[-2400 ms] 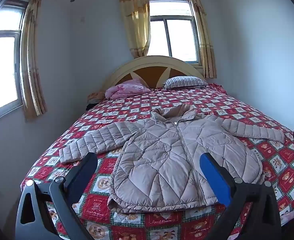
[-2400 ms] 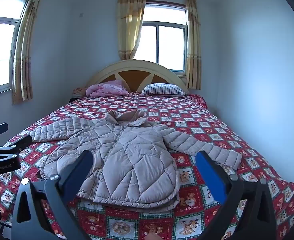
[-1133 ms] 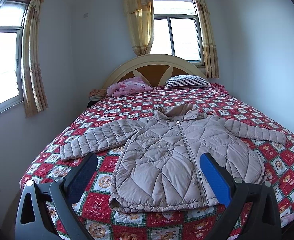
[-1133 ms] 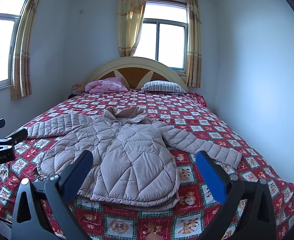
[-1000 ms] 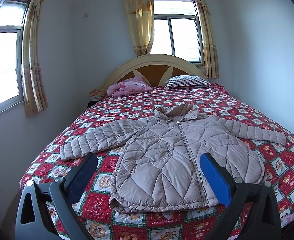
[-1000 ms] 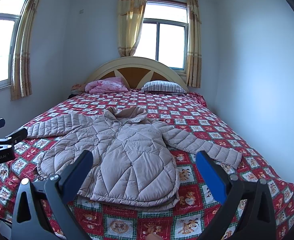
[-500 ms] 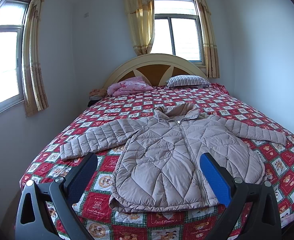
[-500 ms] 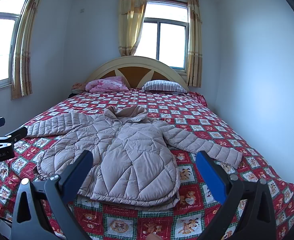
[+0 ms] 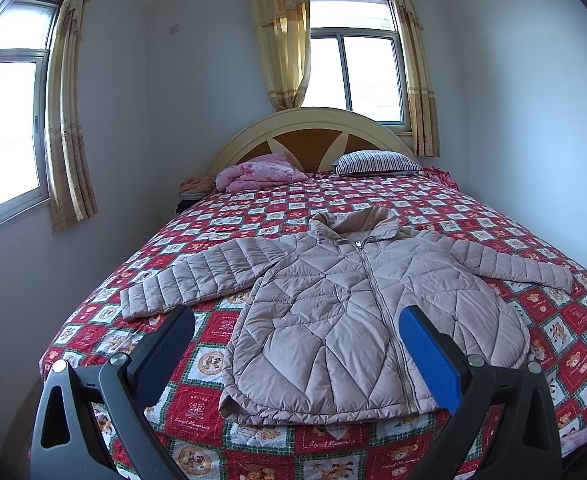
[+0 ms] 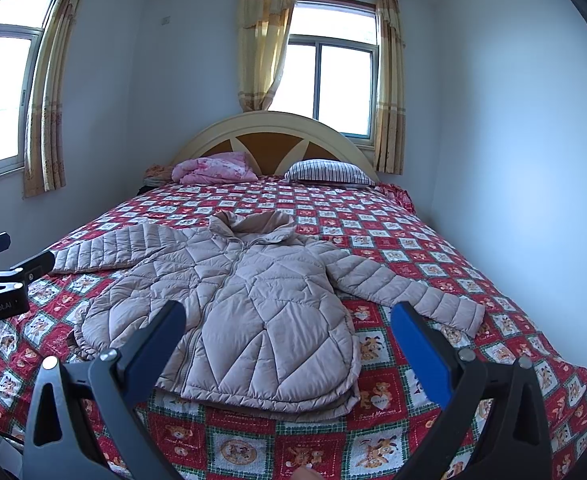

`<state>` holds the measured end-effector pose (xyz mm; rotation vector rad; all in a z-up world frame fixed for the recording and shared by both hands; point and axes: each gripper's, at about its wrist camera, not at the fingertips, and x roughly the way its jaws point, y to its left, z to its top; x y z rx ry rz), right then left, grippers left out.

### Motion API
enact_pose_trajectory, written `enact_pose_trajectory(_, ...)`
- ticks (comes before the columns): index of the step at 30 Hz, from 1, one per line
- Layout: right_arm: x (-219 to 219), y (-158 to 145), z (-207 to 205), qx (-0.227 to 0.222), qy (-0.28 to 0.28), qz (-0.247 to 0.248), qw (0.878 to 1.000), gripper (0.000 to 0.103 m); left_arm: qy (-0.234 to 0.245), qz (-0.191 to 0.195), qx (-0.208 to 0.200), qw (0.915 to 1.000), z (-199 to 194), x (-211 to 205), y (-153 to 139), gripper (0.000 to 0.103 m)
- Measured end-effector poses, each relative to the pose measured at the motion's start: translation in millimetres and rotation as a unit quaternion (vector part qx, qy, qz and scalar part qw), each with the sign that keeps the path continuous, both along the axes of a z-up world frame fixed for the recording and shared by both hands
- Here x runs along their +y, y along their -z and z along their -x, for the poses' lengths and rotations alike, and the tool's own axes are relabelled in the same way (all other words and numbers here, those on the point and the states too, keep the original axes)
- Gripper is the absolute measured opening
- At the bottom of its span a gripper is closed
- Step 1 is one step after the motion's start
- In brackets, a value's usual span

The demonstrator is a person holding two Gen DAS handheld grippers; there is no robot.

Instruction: Fold large clothes

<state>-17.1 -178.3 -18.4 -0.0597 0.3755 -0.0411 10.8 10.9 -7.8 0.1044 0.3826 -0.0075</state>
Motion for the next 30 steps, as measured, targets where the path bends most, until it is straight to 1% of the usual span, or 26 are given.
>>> enact_pose_trajectory(12, -0.1, 0.4, -0.3, 0.001, 0.0, 0.0, 1.0, 0.103, -0.002, 0.001, 0.002, 1.0, -1.6, 1.6, 2.6, 0.102)
enact_pose_trajectory(19, 2.9, 8.0, -1.6, 0.01, -0.004, 0.0, 1.0, 0.103, -0.001, 0.003, 0.008, 1.0, -5.3, 0.4, 8.1, 0.102)
enact_pose_trajectory(25, -2.9, 17.5, -14.6, 0.033, -0.001, -0.001, 0.999, 0.103, 0.004, -0.005, 0.022, 0.9997, -19.3, -7.2, 20.2, 0.102)
enact_pose_trajectory(30, -18.8, 34.5, -32.8, 0.052, 0.019, 0.017, 0.998, 0.103, 0.015, -0.011, 0.048, 0.9987, -46.4, -15.7, 37.5, 0.102)
